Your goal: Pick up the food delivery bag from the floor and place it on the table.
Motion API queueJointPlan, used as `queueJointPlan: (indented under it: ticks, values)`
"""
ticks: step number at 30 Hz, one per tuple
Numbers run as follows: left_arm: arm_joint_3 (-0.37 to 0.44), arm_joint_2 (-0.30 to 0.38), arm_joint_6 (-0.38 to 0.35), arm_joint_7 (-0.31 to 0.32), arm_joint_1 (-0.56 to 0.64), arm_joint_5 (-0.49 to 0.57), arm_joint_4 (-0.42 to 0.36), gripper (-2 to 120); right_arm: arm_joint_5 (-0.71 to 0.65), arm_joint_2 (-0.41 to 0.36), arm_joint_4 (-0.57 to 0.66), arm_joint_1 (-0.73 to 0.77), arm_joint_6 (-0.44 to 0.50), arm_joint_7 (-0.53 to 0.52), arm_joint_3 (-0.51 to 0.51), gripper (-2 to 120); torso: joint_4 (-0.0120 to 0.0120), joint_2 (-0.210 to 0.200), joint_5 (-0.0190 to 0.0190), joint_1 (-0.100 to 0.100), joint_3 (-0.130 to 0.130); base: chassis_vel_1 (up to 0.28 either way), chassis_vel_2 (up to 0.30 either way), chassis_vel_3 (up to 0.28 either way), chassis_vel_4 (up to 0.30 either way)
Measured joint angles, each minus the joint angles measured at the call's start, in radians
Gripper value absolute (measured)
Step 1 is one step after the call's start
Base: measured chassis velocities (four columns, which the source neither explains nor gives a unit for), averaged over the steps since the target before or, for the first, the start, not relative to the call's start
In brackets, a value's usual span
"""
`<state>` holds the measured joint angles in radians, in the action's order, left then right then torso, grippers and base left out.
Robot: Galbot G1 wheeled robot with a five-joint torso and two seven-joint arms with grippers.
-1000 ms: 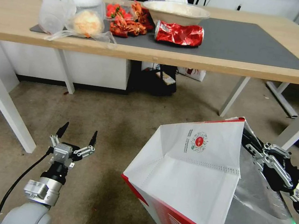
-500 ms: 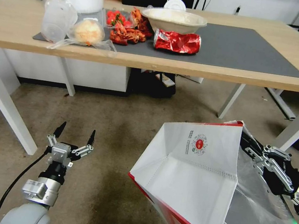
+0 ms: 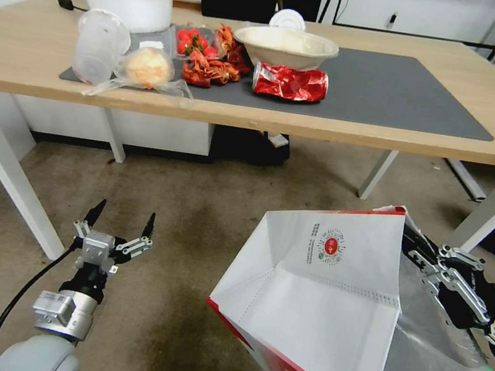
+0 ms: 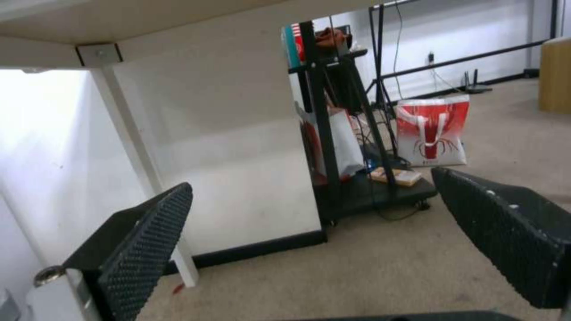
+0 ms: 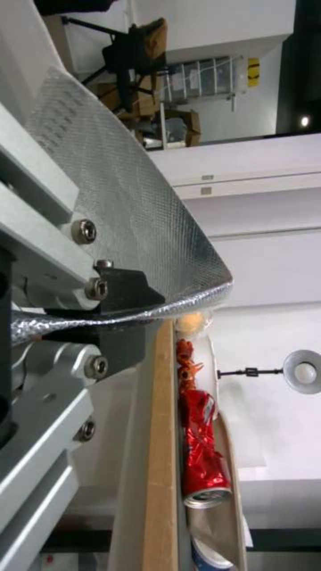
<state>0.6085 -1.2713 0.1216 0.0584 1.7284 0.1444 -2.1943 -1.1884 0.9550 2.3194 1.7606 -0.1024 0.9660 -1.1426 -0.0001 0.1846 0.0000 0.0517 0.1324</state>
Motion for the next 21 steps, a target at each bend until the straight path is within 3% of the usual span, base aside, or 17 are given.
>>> queueJointPlan:
  ticks: [21]
  values:
    - [0.009, -0.001, 0.003, 0.005, 0.015, -0.002, -0.020, 100, -0.010, 0.006, 0.007, 0.008, -0.004, 0.020, -0.017, 0, 0.0000, 0.081, 0.0000, 0.020, 0.062, 0.000, 0.000, 0.000, 0.000]
